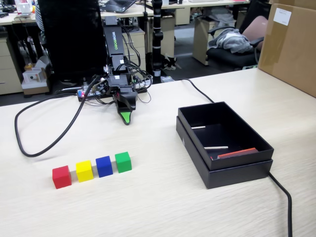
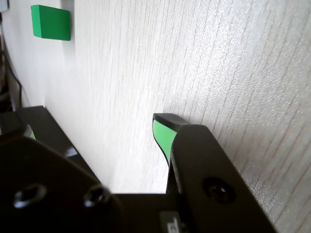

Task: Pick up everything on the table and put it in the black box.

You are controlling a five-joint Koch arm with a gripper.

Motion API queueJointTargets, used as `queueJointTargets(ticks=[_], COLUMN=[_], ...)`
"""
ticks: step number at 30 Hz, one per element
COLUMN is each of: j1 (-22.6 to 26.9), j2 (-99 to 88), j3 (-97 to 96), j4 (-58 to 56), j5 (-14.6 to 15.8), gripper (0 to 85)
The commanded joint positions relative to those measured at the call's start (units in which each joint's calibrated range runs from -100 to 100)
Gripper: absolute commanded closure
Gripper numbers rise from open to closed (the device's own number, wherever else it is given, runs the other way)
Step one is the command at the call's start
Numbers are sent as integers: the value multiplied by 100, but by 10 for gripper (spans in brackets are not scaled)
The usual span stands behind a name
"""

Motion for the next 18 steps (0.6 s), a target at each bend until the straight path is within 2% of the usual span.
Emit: queueJointTargets(ticks=[1,10,13,14,18], j1=[20,15,-103,-107,-195], j2=[-13,-13,-13,-13,262], j3=[-66,25,904,1485,2854], j4=[-385,-445,-1534,-2251,-3616], j5=[0,20,112,225,274], gripper=[372,380,379,378,380])
